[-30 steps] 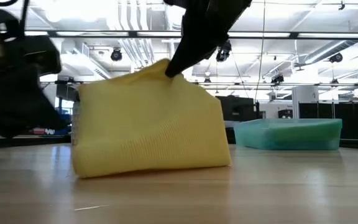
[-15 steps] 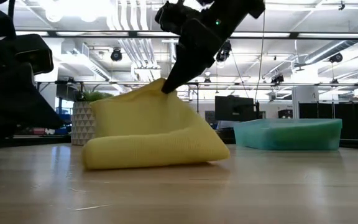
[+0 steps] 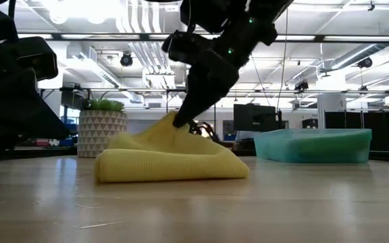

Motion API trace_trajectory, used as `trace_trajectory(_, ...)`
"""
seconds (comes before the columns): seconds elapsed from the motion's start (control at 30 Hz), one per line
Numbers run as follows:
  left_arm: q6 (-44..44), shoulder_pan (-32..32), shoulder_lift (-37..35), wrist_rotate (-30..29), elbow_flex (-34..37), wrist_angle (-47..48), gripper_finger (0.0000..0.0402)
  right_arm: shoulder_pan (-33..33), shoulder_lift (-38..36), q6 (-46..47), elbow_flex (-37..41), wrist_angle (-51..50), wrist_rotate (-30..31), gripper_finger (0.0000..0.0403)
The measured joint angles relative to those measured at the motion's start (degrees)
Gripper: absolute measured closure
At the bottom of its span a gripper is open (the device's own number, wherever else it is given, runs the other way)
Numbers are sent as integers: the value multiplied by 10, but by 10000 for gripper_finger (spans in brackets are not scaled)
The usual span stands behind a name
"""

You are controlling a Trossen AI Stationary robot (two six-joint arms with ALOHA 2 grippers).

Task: Fold microfiber towels
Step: Fold the yellow towel

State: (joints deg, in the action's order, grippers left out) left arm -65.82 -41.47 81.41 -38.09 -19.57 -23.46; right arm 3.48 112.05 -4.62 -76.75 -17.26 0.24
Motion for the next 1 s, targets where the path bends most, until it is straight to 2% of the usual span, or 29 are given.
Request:
trace_trajectory(0.2, 0, 0, 0, 0, -2, -1, 402, -17, 9, 0, -11, 4, 48, 394)
trace_trajectory(0.37, 0, 1, 0, 0, -1, -6, 402, -40, 9, 5, -20, 2, 54, 384)
trace_trajectory(0.5, 2, 2, 0, -3, -1, -20, 402, -59, 9, 35, -26, 1, 52, 346)
trace_trajectory(0.67, 11, 4, 0, -7, -10, -21, 402, -76, 9, 58, -40, -1, 52, 279)
trace_trajectory(0.73, 35, 8, 0, -7, -21, -22, 402, -79, 3, 69, -46, -3, 33, 256)
trace_trajectory(0.83, 73, 31, 0, -7, -41, -33, 402, -80, -13, 93, -47, -8, -45, 236)
trace_trajectory(0.9, 101, 60, 0, -3, -54, -31, 402, -72, -22, 113, -40, -21, -85, 234)
trace_trajectory(1.0, 150, 121, 0, 8, -66, -32, 402, -48, -21, 137, -17, -50, -92, 247)
